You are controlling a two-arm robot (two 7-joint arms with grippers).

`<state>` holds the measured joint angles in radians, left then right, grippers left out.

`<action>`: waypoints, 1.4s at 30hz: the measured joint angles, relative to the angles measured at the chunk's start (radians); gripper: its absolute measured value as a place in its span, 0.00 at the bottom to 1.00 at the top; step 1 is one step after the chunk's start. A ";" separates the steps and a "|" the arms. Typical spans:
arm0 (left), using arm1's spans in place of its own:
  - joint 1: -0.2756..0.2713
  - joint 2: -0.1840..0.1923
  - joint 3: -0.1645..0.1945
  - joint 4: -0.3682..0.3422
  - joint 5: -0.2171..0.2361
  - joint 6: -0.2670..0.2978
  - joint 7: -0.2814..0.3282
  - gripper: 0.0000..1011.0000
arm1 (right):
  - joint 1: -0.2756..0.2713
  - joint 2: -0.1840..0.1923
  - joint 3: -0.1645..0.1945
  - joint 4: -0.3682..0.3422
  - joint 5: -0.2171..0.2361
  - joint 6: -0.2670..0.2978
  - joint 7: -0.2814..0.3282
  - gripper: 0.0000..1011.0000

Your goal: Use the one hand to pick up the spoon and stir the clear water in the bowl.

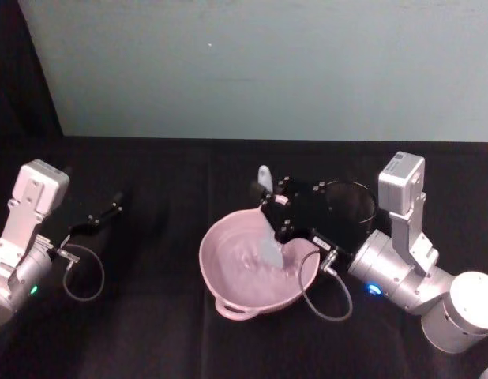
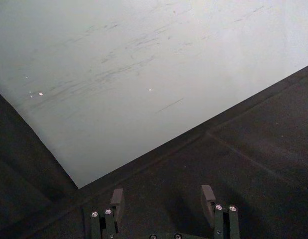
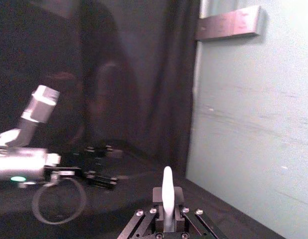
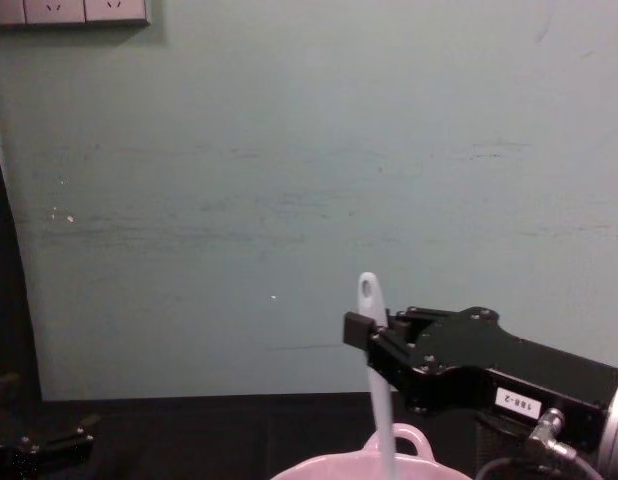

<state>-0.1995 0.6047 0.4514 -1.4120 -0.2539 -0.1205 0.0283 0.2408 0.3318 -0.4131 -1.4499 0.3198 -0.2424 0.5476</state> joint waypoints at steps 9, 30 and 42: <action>0.000 0.000 0.000 0.000 0.000 0.000 0.000 0.99 | 0.027 -0.004 -0.053 0.011 0.046 0.002 0.067 0.11; 0.000 0.000 0.000 0.000 0.000 0.000 0.000 0.99 | 0.131 -0.087 -0.042 0.188 -0.085 -0.077 -0.080 0.11; 0.000 0.000 0.000 0.000 0.000 0.000 0.000 0.99 | 0.034 -0.017 0.016 0.054 -0.044 -0.053 -0.051 0.11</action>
<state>-0.1995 0.6047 0.4514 -1.4120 -0.2539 -0.1205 0.0283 0.2746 0.3145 -0.3967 -1.3962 0.2756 -0.2954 0.4970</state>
